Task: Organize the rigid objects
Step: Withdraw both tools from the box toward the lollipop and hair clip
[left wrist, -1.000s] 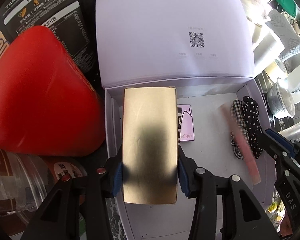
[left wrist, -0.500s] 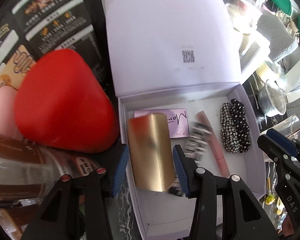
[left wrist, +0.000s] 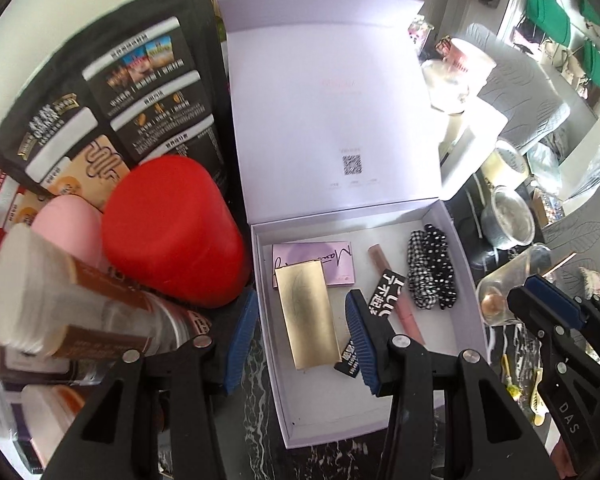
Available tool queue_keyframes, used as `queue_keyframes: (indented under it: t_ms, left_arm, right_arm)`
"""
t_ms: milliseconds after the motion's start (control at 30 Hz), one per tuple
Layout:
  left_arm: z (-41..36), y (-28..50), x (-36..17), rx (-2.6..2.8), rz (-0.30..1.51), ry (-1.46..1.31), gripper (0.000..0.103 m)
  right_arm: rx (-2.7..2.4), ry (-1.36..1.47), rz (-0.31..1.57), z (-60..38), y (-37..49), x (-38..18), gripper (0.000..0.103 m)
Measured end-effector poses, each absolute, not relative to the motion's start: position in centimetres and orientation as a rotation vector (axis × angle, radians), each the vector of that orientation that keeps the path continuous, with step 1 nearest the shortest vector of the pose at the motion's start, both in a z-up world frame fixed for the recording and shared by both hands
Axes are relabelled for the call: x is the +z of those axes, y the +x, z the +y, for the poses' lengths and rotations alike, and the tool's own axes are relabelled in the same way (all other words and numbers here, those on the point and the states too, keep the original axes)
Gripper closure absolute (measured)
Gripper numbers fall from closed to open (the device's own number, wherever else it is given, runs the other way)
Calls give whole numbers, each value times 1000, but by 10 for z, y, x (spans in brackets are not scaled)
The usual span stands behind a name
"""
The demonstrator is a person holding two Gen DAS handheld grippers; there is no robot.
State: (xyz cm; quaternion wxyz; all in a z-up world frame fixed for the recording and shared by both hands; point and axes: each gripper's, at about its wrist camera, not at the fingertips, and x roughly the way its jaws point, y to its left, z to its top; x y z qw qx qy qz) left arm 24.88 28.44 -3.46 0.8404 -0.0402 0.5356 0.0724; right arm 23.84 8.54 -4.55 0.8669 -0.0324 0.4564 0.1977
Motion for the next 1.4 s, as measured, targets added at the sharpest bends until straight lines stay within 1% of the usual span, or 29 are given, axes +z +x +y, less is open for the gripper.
queue_keyframes:
  t_ms: [300,700,767,800,833,967,1133,1200,1400]
  left_arm:
    - [273,224,8,143,1058,-57,58]
    - [238,189,43,145,979,-10,58]
    - [231,184,45,140,977,-4,58]
    - [227,181,46,133,976,0,58]
    - [224,179,47,128,975,3,58]
    - [210,170,47,107,980,12,58]
    - [190,158,44,65,988,14,58]
    - [185,155,41,36,1003,-8,58]
    - [160,145,28,-22,1043,-16,58]
  right_arm:
    - [402,-35,896,70,211,-15,82]
    - [370,-29,856,39,170,7,82]
    - [360,-28,850,34,163,8,81]
    - [357,-30,848,31,160,9,77]
    - [354,-31,846,28,155,9,76]
    - [342,-36,847,16,140,9,76]
    - [326,-37,875,-1,120,3,73]
    - [317,-36,886,-8,112,0,68]
    - [290,-27,916,-29,91,-7,67]
